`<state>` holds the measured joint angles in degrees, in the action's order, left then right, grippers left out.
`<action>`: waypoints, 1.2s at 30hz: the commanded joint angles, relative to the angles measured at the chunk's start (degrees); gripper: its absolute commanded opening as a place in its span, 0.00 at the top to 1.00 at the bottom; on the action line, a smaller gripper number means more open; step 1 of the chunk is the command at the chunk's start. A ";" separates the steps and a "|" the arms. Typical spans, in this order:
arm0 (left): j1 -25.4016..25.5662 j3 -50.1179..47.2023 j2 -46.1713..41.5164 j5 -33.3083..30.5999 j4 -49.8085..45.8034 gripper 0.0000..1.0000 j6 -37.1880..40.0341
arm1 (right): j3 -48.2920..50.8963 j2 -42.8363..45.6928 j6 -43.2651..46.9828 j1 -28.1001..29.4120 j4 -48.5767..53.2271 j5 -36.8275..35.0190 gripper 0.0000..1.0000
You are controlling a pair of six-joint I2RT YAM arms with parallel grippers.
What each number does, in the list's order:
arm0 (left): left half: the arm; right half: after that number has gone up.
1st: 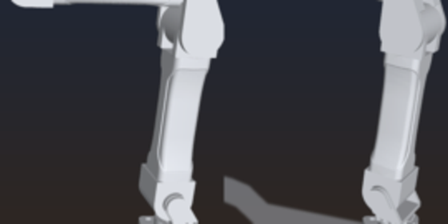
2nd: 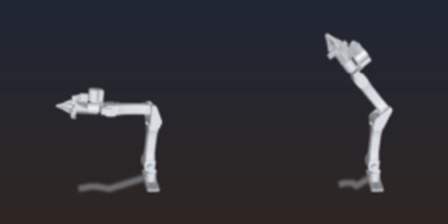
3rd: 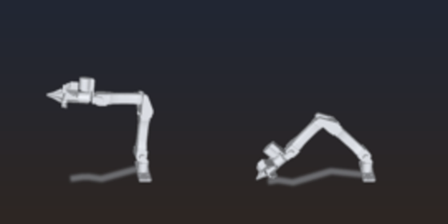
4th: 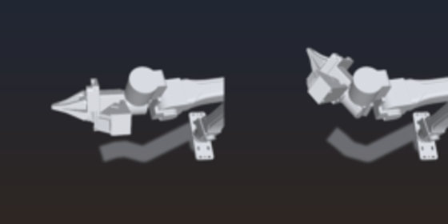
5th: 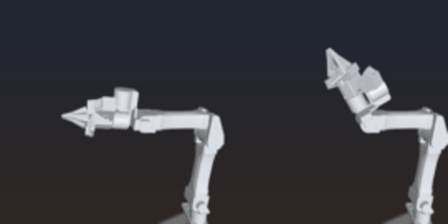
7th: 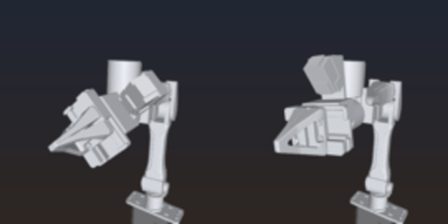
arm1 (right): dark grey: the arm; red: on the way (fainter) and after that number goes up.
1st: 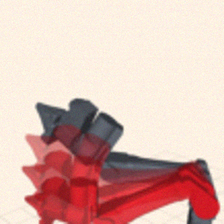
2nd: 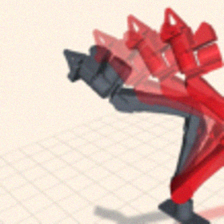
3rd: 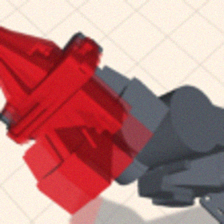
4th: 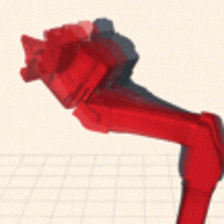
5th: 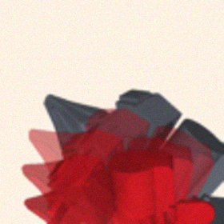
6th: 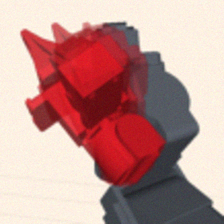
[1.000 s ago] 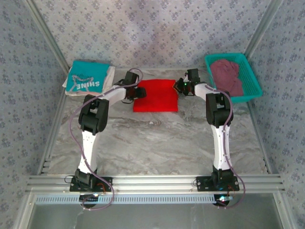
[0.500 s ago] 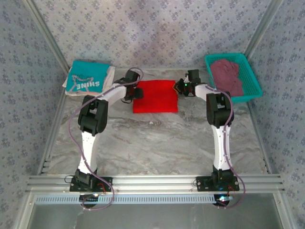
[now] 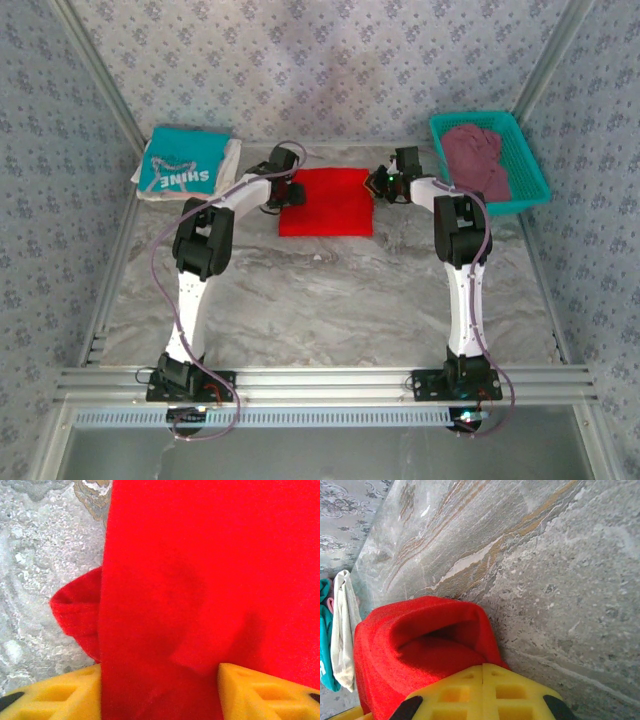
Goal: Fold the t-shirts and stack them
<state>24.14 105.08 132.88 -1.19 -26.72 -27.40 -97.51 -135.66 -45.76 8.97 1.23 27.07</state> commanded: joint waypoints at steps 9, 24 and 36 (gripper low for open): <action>1.83 -3.01 2.70 9.38 4.00 0.94 -1.72 | 3.46 4.24 -1.85 -0.71 0.63 2.26 0.96; -6.27 0.07 -4.92 -0.76 -4.78 1.00 13.37 | 16.27 29.56 8.70 0.59 6.61 -0.20 0.53; -9.07 25.44 -0.80 -7.40 -14.60 1.00 35.36 | 34.46 33.00 7.38 1.19 -8.18 6.06 0.35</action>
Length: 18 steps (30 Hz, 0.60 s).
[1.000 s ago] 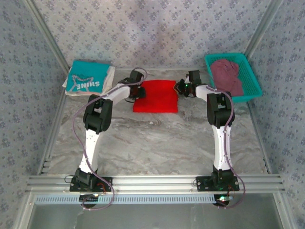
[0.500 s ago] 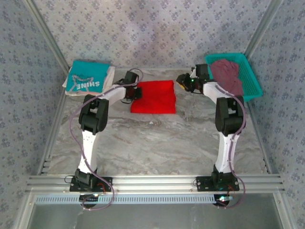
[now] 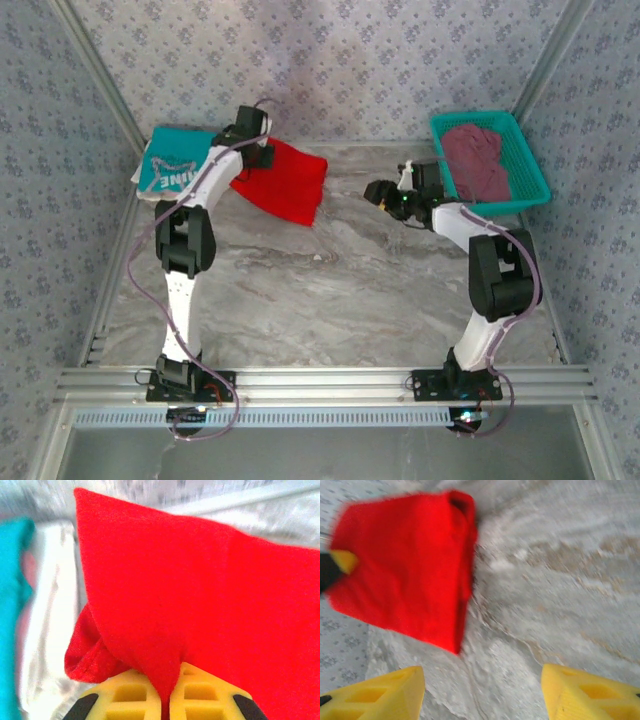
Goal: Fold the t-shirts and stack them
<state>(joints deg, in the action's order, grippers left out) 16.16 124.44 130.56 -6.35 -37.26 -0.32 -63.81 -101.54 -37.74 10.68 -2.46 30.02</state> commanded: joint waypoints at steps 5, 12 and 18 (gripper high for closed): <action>-4.92 15.82 4.43 1.11 -7.62 1.00 11.90 | 2.50 -2.36 -2.08 -0.66 -5.56 5.53 0.34; -10.90 28.39 9.05 11.02 -10.89 1.00 14.01 | 5.77 -0.15 -0.67 -0.61 -3.96 4.99 0.33; -14.95 32.72 9.94 16.08 -14.01 1.00 15.78 | 7.20 1.37 -0.20 -1.16 -0.85 3.20 0.33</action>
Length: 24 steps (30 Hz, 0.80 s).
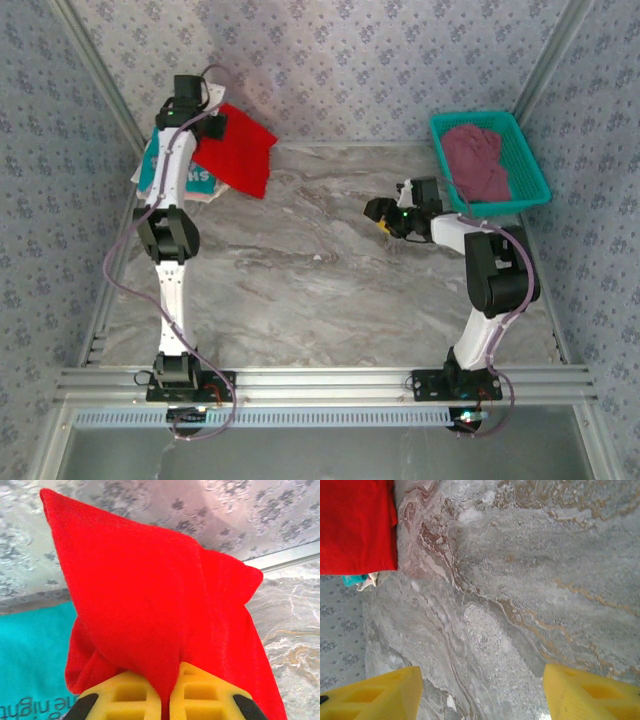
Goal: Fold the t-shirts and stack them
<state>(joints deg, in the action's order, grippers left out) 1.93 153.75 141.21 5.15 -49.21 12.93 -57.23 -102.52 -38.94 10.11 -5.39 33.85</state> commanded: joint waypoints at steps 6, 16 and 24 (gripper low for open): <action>-4.57 7.83 -0.66 12.55 -3.71 1.00 0.50 | 0.46 2.81 1.67 -0.66 4.14 -2.09 0.33; -10.48 8.14 -0.42 17.32 0.18 1.00 -1.69 | -0.01 2.76 1.28 -0.52 6.36 -3.24 0.33; -17.44 9.55 3.64 17.34 6.04 1.00 -2.07 | -0.01 4.06 1.85 -0.53 8.15 -4.12 0.33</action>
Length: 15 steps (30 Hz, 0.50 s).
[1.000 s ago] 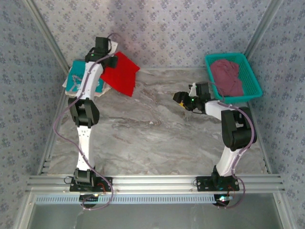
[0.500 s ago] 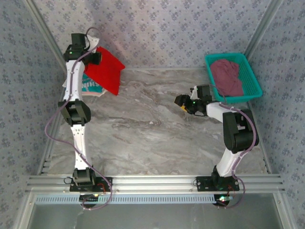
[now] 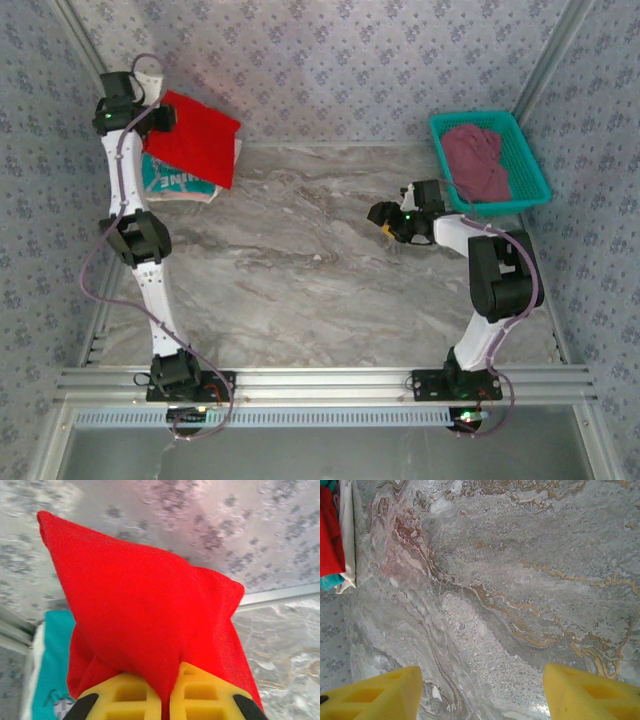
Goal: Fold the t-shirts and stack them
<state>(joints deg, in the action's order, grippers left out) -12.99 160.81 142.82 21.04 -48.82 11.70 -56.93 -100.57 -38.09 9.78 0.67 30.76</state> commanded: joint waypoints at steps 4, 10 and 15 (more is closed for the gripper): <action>-3.85 2.53 5.77 -2.92 8.80 0.89 0.94 | -0.47 2.45 0.86 -0.11 2.41 -0.99 0.33; -4.01 3.19 7.57 -11.00 9.54 0.00 1.10 | -0.99 3.39 1.04 0.20 3.06 -1.21 0.33; -3.93 3.13 3.97 -9.82 7.08 0.00 -5.05 | -2.34 4.01 1.58 0.51 4.38 -2.63 0.33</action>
<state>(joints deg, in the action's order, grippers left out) -17.17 162.08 151.15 11.51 -41.95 10.35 -57.10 -98.59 -37.82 9.89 2.68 29.71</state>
